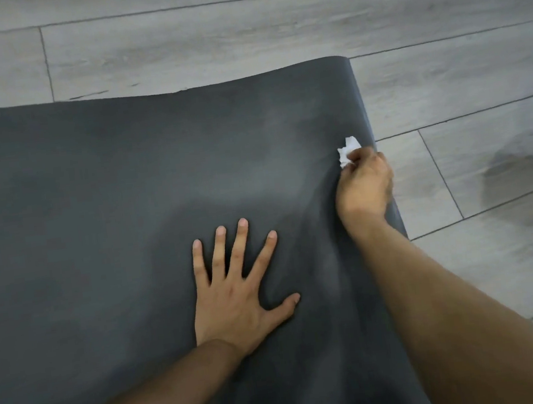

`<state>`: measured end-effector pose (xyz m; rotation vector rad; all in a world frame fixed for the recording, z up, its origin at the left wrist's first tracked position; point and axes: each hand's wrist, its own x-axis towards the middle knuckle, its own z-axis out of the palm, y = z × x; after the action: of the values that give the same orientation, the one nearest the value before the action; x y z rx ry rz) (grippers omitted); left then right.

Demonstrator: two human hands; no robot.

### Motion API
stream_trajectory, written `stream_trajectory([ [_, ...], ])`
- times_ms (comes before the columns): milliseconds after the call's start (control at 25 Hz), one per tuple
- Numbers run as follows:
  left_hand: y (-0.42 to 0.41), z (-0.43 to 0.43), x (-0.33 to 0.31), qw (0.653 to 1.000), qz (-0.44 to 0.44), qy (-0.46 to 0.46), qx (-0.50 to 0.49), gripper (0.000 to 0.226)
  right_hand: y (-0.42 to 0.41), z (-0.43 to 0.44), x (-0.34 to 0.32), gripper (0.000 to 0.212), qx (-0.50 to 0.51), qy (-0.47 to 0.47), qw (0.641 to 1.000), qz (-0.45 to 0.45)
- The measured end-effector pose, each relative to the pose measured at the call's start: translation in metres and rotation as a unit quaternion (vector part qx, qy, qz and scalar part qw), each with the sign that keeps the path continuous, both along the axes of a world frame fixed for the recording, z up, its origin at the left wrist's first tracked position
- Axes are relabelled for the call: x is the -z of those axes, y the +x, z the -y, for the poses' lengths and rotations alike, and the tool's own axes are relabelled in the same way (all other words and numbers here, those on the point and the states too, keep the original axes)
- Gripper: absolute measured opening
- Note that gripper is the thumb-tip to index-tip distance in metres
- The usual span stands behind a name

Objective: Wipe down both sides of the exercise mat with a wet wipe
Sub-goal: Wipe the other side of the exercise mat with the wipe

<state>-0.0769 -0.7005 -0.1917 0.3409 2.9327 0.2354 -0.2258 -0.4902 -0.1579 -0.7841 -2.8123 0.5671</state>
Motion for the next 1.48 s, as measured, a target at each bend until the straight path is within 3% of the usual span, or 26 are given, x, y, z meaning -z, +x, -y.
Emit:
stream_trajectory([
  [40, 0.0, 0.0, 0.001, 1.0, -0.001, -0.001, -0.002, 0.097, -0.001, 0.019, 0.001, 0.019, -0.021, -0.018, 1.0, -0.012],
  [120, 0.001, -0.001, 0.002, 1.0, -0.006, 0.003, 0.0, 0.096, -0.004, 0.07, 0.002, 0.015, -0.166, -0.063, 0.984, -0.015],
  [200, 0.001, -0.001, 0.003, 1.0, -0.011, 0.011, -0.002, 0.094, -0.007, 0.116, 0.0, 0.013, -0.349, -0.067, 0.934, 0.018],
  [280, 0.003, 0.0, 0.003, 1.0, -0.014, 0.009, -0.003, 0.094, -0.018, 0.109, -0.004, 0.014, -0.479, -0.001, 0.877, 0.036],
  [320, 0.003, 0.0, 0.002, 1.0, -0.017, 0.008, -0.003, 0.094, -0.025, 0.081, -0.001, 0.015, -0.484, 0.047, 0.873, 0.029],
  [400, 0.003, -0.001, 0.002, 1.0, -0.022, 0.003, -0.005, 0.095, -0.038, -0.003, 0.003, 0.018, -0.359, 0.122, 0.925, 0.016],
  [480, 0.002, -0.002, 0.003, 1.0, -0.028, -0.006, -0.012, 0.095, -0.034, -0.061, 0.002, 0.025, -0.203, 0.112, 0.973, 0.017],
  [600, 0.003, -0.005, 0.003, 0.999, -0.032, -0.015, -0.015, 0.095, -0.028, -0.036, 0.01, 0.027, -0.107, 0.039, 0.993, 0.005],
  [640, 0.004, -0.005, 0.003, 0.999, -0.035, -0.017, -0.017, 0.095, -0.026, -0.014, 0.009, 0.026, -0.107, 0.001, 0.994, -0.005],
  [720, 0.004, -0.004, 0.004, 0.999, -0.037, -0.019, -0.018, 0.093, -0.008, 0.038, 0.008, 0.02, -0.215, -0.059, 0.975, -0.015],
  [840, 0.006, -0.004, 0.003, 0.999, -0.045, 0.012, -0.026, 0.087, 0.029, 0.118, 0.003, 0.017, -0.475, -0.02, 0.879, 0.028],
  [880, 0.008, -0.005, 0.003, 0.998, -0.051, 0.019, -0.025, 0.086, 0.029, 0.122, -0.002, 0.018, -0.537, 0.018, 0.842, 0.034],
  [920, 0.01, -0.006, 0.003, 0.998, -0.058, 0.02, -0.022, 0.085, 0.02, 0.108, -0.005, 0.019, -0.556, 0.056, 0.829, 0.036],
  [1000, 0.009, -0.004, 0.006, 0.997, -0.07, 0.018, -0.029, 0.083, -0.003, 0.042, -0.005, 0.02, -0.482, 0.137, 0.865, 0.029],
  [1080, 0.013, -0.006, 0.006, 0.995, -0.092, 0.016, -0.018, 0.074, -0.009, -0.035, -0.001, 0.02, -0.332, 0.139, 0.933, 0.021],
  [1120, 0.017, -0.01, 0.005, 0.993, -0.118, 0.016, 0.011, 0.063, -0.005, -0.053, 0.002, 0.021, -0.29, 0.133, 0.947, 0.027],
  [1200, 0.037, -0.035, 0.005, 0.986, -0.15, 0.024, 0.068, 0.049, -0.004, -0.049, 0.007, 0.026, -0.285, 0.126, 0.949, 0.037],
  [1320, 0.069, -0.086, -0.008, 0.995, -0.063, 0.078, 0.008, 0.055, 0.003, -0.029, 0.001, 0.026, -0.264, 0.079, 0.961, 0.017],
  [1400, 0.083, -0.106, -0.01, 0.998, -0.004, 0.059, -0.031, 0.08, 0.041, -0.022, 0.004, 0.017, -0.312, 0.072, 0.947, 0.003],
  [1480, 0.085, -0.115, -0.007, 1.0, 0.003, 0.017, -0.024, 0.097, 0.085, -0.025, 0.009, 0.013, -0.421, 0.064, 0.905, 0.012],
])
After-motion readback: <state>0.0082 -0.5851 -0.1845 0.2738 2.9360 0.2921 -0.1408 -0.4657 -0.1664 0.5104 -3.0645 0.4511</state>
